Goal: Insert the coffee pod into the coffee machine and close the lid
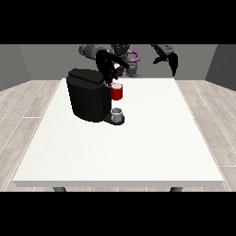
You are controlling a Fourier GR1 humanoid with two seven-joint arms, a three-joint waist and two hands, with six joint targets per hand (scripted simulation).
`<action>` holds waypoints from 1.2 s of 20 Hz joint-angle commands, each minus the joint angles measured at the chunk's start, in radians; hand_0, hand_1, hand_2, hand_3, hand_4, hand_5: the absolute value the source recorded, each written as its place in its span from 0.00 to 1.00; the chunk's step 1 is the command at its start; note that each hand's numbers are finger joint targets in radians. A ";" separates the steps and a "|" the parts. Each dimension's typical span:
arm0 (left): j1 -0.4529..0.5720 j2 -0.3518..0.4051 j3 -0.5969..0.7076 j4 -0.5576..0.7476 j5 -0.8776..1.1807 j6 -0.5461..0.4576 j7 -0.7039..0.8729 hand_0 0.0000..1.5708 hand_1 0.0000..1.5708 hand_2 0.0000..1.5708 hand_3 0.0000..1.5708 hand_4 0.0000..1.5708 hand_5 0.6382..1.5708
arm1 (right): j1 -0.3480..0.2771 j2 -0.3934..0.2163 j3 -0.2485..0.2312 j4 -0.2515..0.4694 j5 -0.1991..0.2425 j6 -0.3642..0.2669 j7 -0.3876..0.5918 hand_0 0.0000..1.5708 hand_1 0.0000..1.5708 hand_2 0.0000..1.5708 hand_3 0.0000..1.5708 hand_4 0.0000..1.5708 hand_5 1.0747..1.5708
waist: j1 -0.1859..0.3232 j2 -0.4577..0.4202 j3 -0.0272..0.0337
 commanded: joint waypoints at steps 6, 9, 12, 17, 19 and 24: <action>-0.068 -0.024 -0.046 0.003 0.008 -0.038 0.007 0.00 0.00 0.00 0.00 0.24 1.00 | -0.155 0.013 0.036 -0.125 0.000 0.028 -0.035 0.00 0.00 0.00 0.00 0.00 1.00 | 0.200 0.066 -0.0356; -0.092 -0.023 -0.037 0.011 0.018 -0.041 -0.001 0.00 0.00 0.00 0.00 0.16 1.00 | -0.149 -0.010 0.021 -0.167 0.002 0.036 0.005 0.00 0.00 0.00 0.00 0.00 1.00 | 0.229 0.101 -0.0361; -0.143 -0.023 -0.053 0.004 0.013 -0.052 0.008 0.00 0.00 0.00 0.00 0.13 1.00 | -0.161 -0.041 -0.012 -0.192 -0.002 0.049 0.026 0.00 0.00 0.00 0.00 0.00 1.00 | 0.255 0.133 -0.0341; -0.212 -0.025 -0.067 -0.028 -0.005 -0.037 0.055 0.00 0.00 0.00 0.00 0.17 1.00 | -0.185 0.016 -0.007 -0.150 -0.009 0.016 -0.125 0.00 0.00 0.00 0.00 0.00 1.00 | 0.252 0.204 -0.0362; -0.196 -0.040 -0.064 -0.035 0.016 -0.040 0.067 0.00 0.00 0.00 0.00 0.20 1.00 | -0.214 0.000 -0.009 -0.100 -0.011 0.042 -0.151 0.00 0.00 0.00 0.00 0.08 1.00 | 0.241 0.193 -0.0371; -0.162 -0.051 -0.113 -0.066 -0.023 -0.035 0.058 0.00 0.00 0.00 0.00 0.21 1.00 | -0.263 0.060 -0.002 -0.017 -0.001 0.000 -0.221 0.00 0.00 0.00 0.00 0.00 1.00 | 0.238 0.179 -0.0375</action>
